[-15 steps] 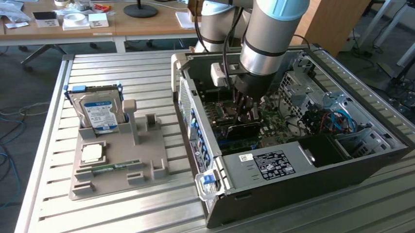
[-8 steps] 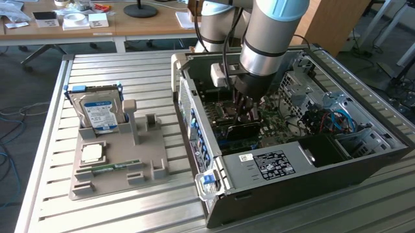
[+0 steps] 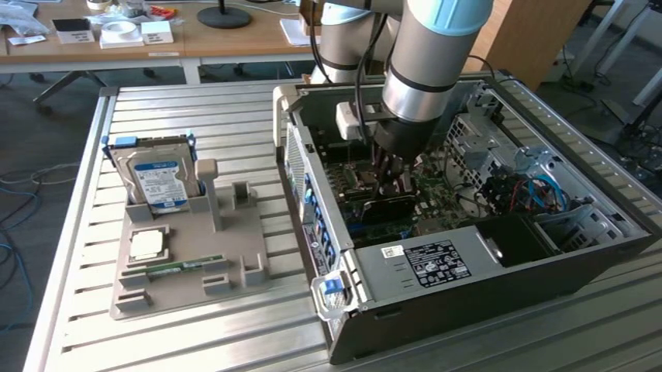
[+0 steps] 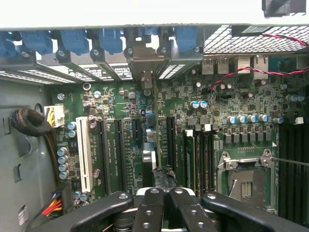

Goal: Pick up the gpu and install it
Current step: 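Press down on the gpu until it lock into place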

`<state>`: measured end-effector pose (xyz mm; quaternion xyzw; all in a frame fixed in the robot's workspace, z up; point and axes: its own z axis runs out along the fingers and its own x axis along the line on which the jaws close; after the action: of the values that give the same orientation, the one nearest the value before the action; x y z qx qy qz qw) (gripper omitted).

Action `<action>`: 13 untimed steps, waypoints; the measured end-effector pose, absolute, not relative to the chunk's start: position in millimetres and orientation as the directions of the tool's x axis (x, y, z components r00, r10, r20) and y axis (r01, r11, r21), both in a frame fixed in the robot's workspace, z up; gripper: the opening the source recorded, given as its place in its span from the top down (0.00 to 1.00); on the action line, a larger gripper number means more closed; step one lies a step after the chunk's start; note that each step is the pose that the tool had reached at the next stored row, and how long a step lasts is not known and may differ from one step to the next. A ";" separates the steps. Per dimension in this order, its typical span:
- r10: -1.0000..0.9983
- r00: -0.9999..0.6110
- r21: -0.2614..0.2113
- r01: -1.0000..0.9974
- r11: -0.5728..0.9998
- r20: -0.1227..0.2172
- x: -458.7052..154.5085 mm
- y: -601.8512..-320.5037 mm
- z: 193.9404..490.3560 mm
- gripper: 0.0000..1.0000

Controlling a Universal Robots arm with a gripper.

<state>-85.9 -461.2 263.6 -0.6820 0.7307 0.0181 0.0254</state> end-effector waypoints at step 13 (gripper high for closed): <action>-0.996 -0.069 -0.008 -0.998 0.069 -0.062 -85.9 -461.2 263.1 0.89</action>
<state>-85.9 -461.2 263.1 -0.6820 0.7307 0.0182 0.0255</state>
